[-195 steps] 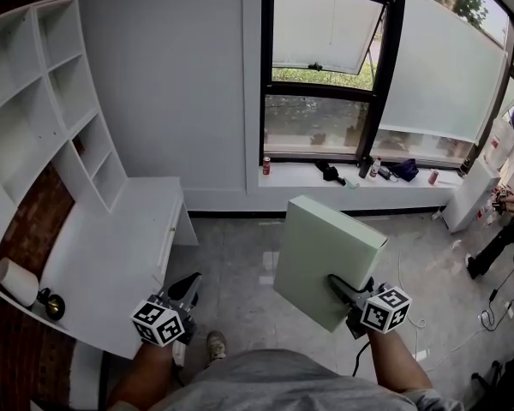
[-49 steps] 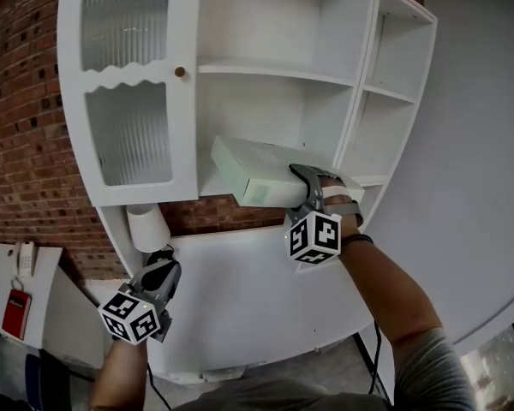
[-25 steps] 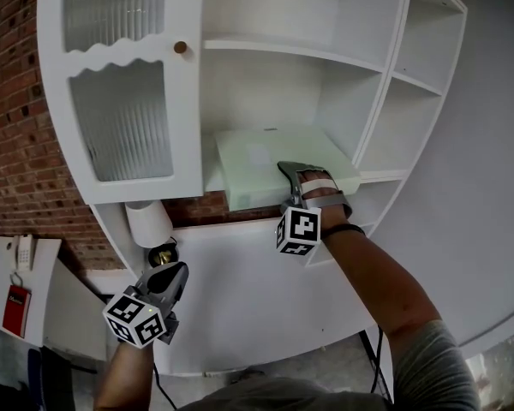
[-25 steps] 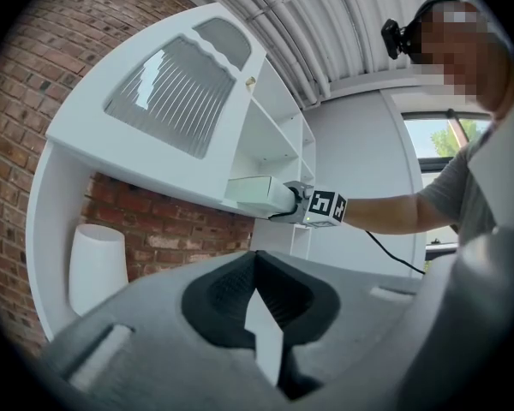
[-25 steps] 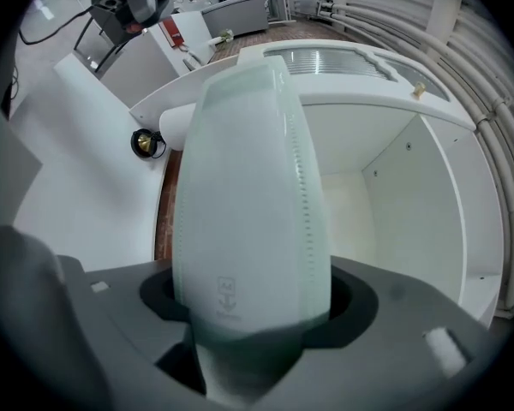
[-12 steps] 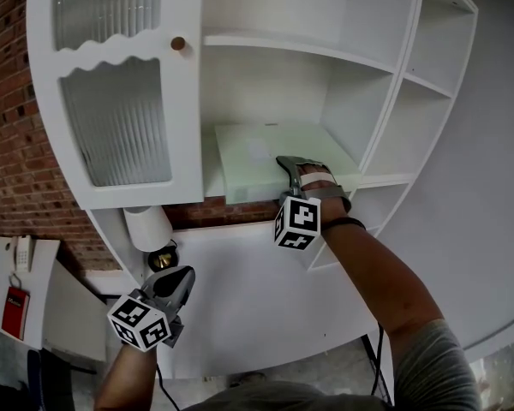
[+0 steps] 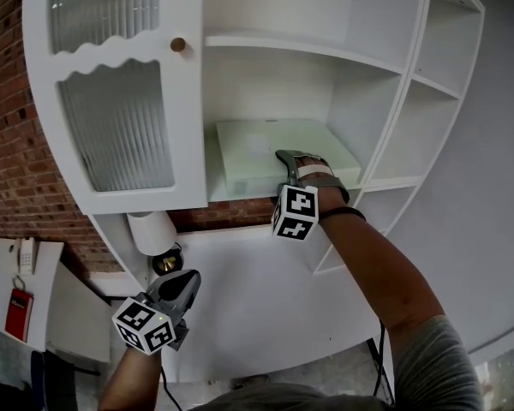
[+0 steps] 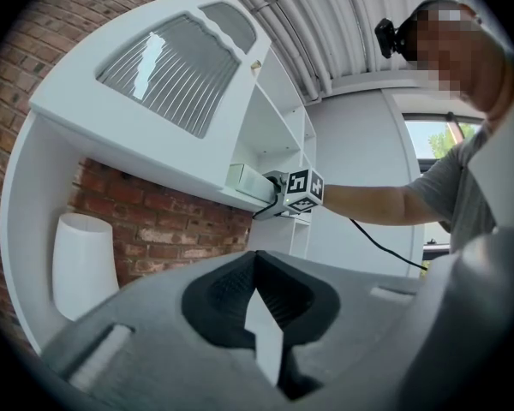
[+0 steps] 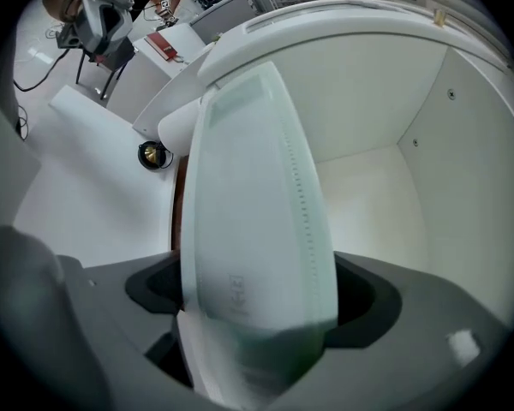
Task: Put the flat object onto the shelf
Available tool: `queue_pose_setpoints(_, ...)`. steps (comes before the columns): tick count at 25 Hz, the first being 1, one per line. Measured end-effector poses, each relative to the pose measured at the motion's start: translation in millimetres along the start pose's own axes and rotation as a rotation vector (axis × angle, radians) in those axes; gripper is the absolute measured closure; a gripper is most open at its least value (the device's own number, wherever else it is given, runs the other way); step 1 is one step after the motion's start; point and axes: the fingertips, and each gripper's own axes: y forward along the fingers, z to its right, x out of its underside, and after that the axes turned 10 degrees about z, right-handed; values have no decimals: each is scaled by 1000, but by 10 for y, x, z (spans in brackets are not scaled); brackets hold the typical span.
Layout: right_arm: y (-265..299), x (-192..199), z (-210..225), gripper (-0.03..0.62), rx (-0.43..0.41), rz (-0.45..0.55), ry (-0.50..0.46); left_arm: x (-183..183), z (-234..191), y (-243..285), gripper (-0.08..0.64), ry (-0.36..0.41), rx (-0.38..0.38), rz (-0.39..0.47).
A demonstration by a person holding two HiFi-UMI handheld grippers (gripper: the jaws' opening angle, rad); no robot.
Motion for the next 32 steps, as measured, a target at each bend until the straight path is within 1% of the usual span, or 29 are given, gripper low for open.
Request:
queue_pose_setpoints(4,65,16,31,117,9,-23,-17,1,-23,-17,559,0,-3,0)
queue_pose_setpoints(8,72,22,34,117,18,-25,-26,5,-41,0,559,0,-9,-5)
queue_pose_setpoints(11,54,-4,34,109,-1,-10,-2,27,-23,30,558,9,2,-11)
queue_pose_setpoints(15,32,-45,21,82,-35,18,38,34,27,88,559,11,16,-17)
queue_pose_setpoints(17,2,-70,32,57,-32,42,57,29,63,131,559,13,28,-14)
queue_pose_setpoints(19,-72,-120,84,33,-7,77,86,5,103,173,559,11,37,-10)
queue_pose_setpoints(22,-277,-185,143,21,25,122,126,-34,185,248,559,14,59,-3)
queue_pose_setpoints(25,-583,-187,100,21,27,156,165,-58,342,341,559,16,96,1)
queue_pose_setpoints(27,-830,-148,42,23,25,174,211,-73,480,426,558,19,131,0)
queue_pose_setpoints(29,-1096,-76,-12,38,34,191,266,-80,640,531,559,21,173,-2)
queue_pose_setpoints(32,-1492,86,-81,91,69,202,336,-75,908,699,559,18,237,-6)
